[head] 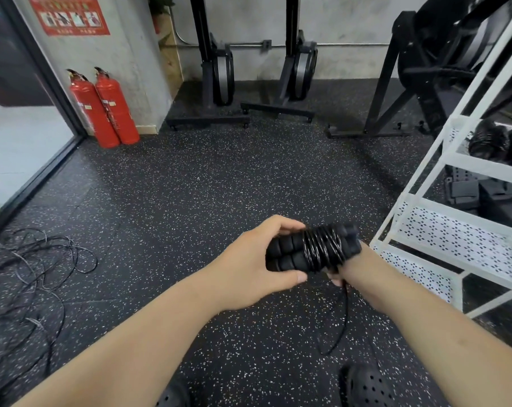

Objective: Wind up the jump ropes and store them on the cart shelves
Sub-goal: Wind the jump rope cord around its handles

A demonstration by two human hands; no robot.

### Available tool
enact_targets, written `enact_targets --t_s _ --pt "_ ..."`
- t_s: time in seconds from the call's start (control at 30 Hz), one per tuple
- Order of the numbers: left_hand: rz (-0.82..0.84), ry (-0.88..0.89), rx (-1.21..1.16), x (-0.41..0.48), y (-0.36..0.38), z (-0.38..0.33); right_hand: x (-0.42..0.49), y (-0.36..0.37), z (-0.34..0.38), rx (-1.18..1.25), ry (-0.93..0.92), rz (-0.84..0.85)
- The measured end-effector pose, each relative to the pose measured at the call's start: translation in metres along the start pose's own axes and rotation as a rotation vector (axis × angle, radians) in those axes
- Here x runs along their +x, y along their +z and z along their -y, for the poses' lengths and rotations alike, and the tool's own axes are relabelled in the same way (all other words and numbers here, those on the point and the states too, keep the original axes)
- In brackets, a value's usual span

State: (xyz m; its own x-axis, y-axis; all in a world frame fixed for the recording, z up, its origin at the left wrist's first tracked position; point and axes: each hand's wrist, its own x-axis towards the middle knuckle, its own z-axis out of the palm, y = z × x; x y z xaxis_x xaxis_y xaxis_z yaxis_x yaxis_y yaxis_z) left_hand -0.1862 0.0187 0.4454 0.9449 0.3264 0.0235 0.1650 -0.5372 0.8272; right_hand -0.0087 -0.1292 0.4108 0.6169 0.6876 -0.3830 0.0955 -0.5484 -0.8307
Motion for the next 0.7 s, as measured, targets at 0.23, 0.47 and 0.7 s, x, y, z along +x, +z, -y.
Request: enact_targets --t_s 0.23,0.47,0.7 --pt "-0.281 -0.14 0.037 0.019 -0.007 0.029 -0.006 0.042 0.002 -0.311 -0.107 0.081" --pt "-0.241 -0.232 0.369 0.024 -0.023 0.062 -0.043 0.035 0.027 -0.913 -0.441 -0.099" --pt "0.032 -0.115 0.411 0.018 -0.006 0.045 -0.037 0.002 0.043 -0.902 -0.621 -0.301"
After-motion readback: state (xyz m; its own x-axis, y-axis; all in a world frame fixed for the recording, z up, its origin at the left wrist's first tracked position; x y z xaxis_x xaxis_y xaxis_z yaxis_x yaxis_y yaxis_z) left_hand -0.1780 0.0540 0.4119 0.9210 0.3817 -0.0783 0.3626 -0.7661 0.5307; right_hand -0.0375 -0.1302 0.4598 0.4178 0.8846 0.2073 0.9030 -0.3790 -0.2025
